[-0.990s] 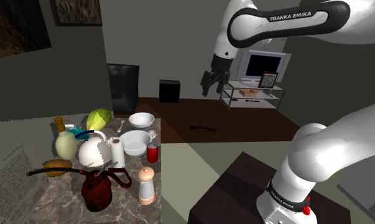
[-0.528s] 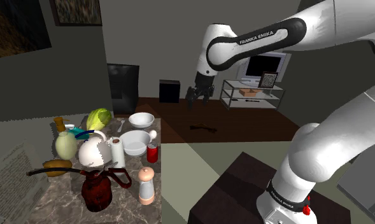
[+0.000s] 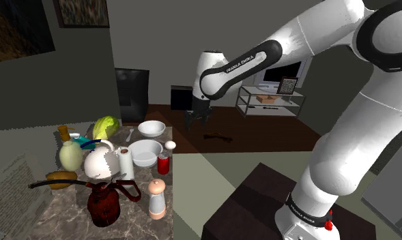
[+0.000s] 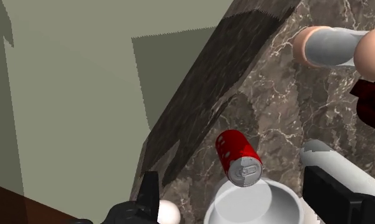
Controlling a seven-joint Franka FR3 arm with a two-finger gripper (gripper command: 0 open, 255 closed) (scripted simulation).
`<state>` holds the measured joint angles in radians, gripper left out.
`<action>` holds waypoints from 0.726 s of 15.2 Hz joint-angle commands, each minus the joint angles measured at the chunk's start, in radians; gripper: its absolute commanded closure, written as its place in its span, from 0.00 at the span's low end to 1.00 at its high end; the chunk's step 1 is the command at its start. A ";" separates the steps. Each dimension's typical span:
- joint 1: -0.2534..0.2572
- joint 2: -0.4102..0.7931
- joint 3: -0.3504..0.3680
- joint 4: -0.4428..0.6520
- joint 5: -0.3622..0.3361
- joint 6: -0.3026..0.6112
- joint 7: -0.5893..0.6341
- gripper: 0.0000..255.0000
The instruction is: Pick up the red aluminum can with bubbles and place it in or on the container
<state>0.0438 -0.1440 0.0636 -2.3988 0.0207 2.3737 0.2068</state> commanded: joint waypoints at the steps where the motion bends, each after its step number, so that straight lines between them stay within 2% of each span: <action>1: 0.003 0.073 0.008 0.029 -0.008 0.045 0.015 0.00; 11: 0.042 0.463 0.017 0.239 -0.083 0.221 0.106 0.00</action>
<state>0.0767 0.2826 0.0802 -2.1822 -0.0533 2.5808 0.2978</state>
